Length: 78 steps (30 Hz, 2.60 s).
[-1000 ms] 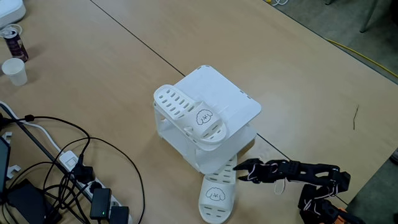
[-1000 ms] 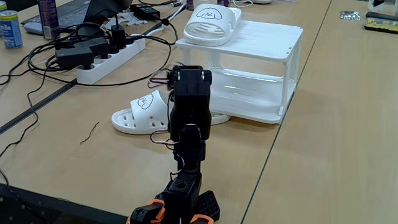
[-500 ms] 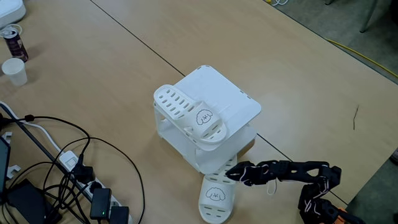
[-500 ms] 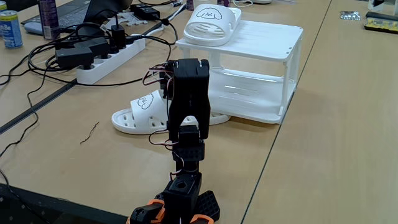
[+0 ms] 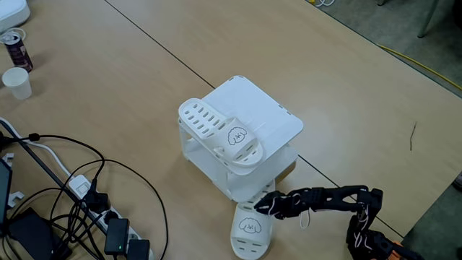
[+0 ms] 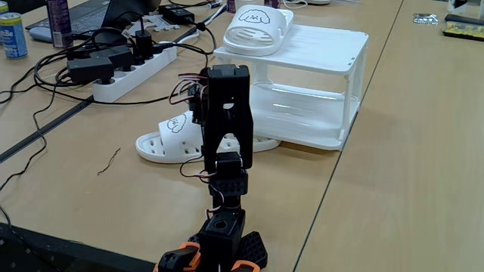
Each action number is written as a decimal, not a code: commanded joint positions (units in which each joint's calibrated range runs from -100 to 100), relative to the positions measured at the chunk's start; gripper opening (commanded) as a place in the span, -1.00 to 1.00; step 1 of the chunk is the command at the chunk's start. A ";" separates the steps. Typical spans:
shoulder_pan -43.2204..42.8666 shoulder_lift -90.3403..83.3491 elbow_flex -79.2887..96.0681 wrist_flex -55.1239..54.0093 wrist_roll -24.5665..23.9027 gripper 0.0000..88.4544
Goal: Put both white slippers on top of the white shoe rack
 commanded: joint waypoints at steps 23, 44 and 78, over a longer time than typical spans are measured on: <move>-21.97 -1.29 -3.40 -0.69 0.52 -0.98; -8.65 -3.39 -2.41 -0.69 0.52 -0.98; -22.13 8.47 -31.36 -0.61 0.52 -0.98</move>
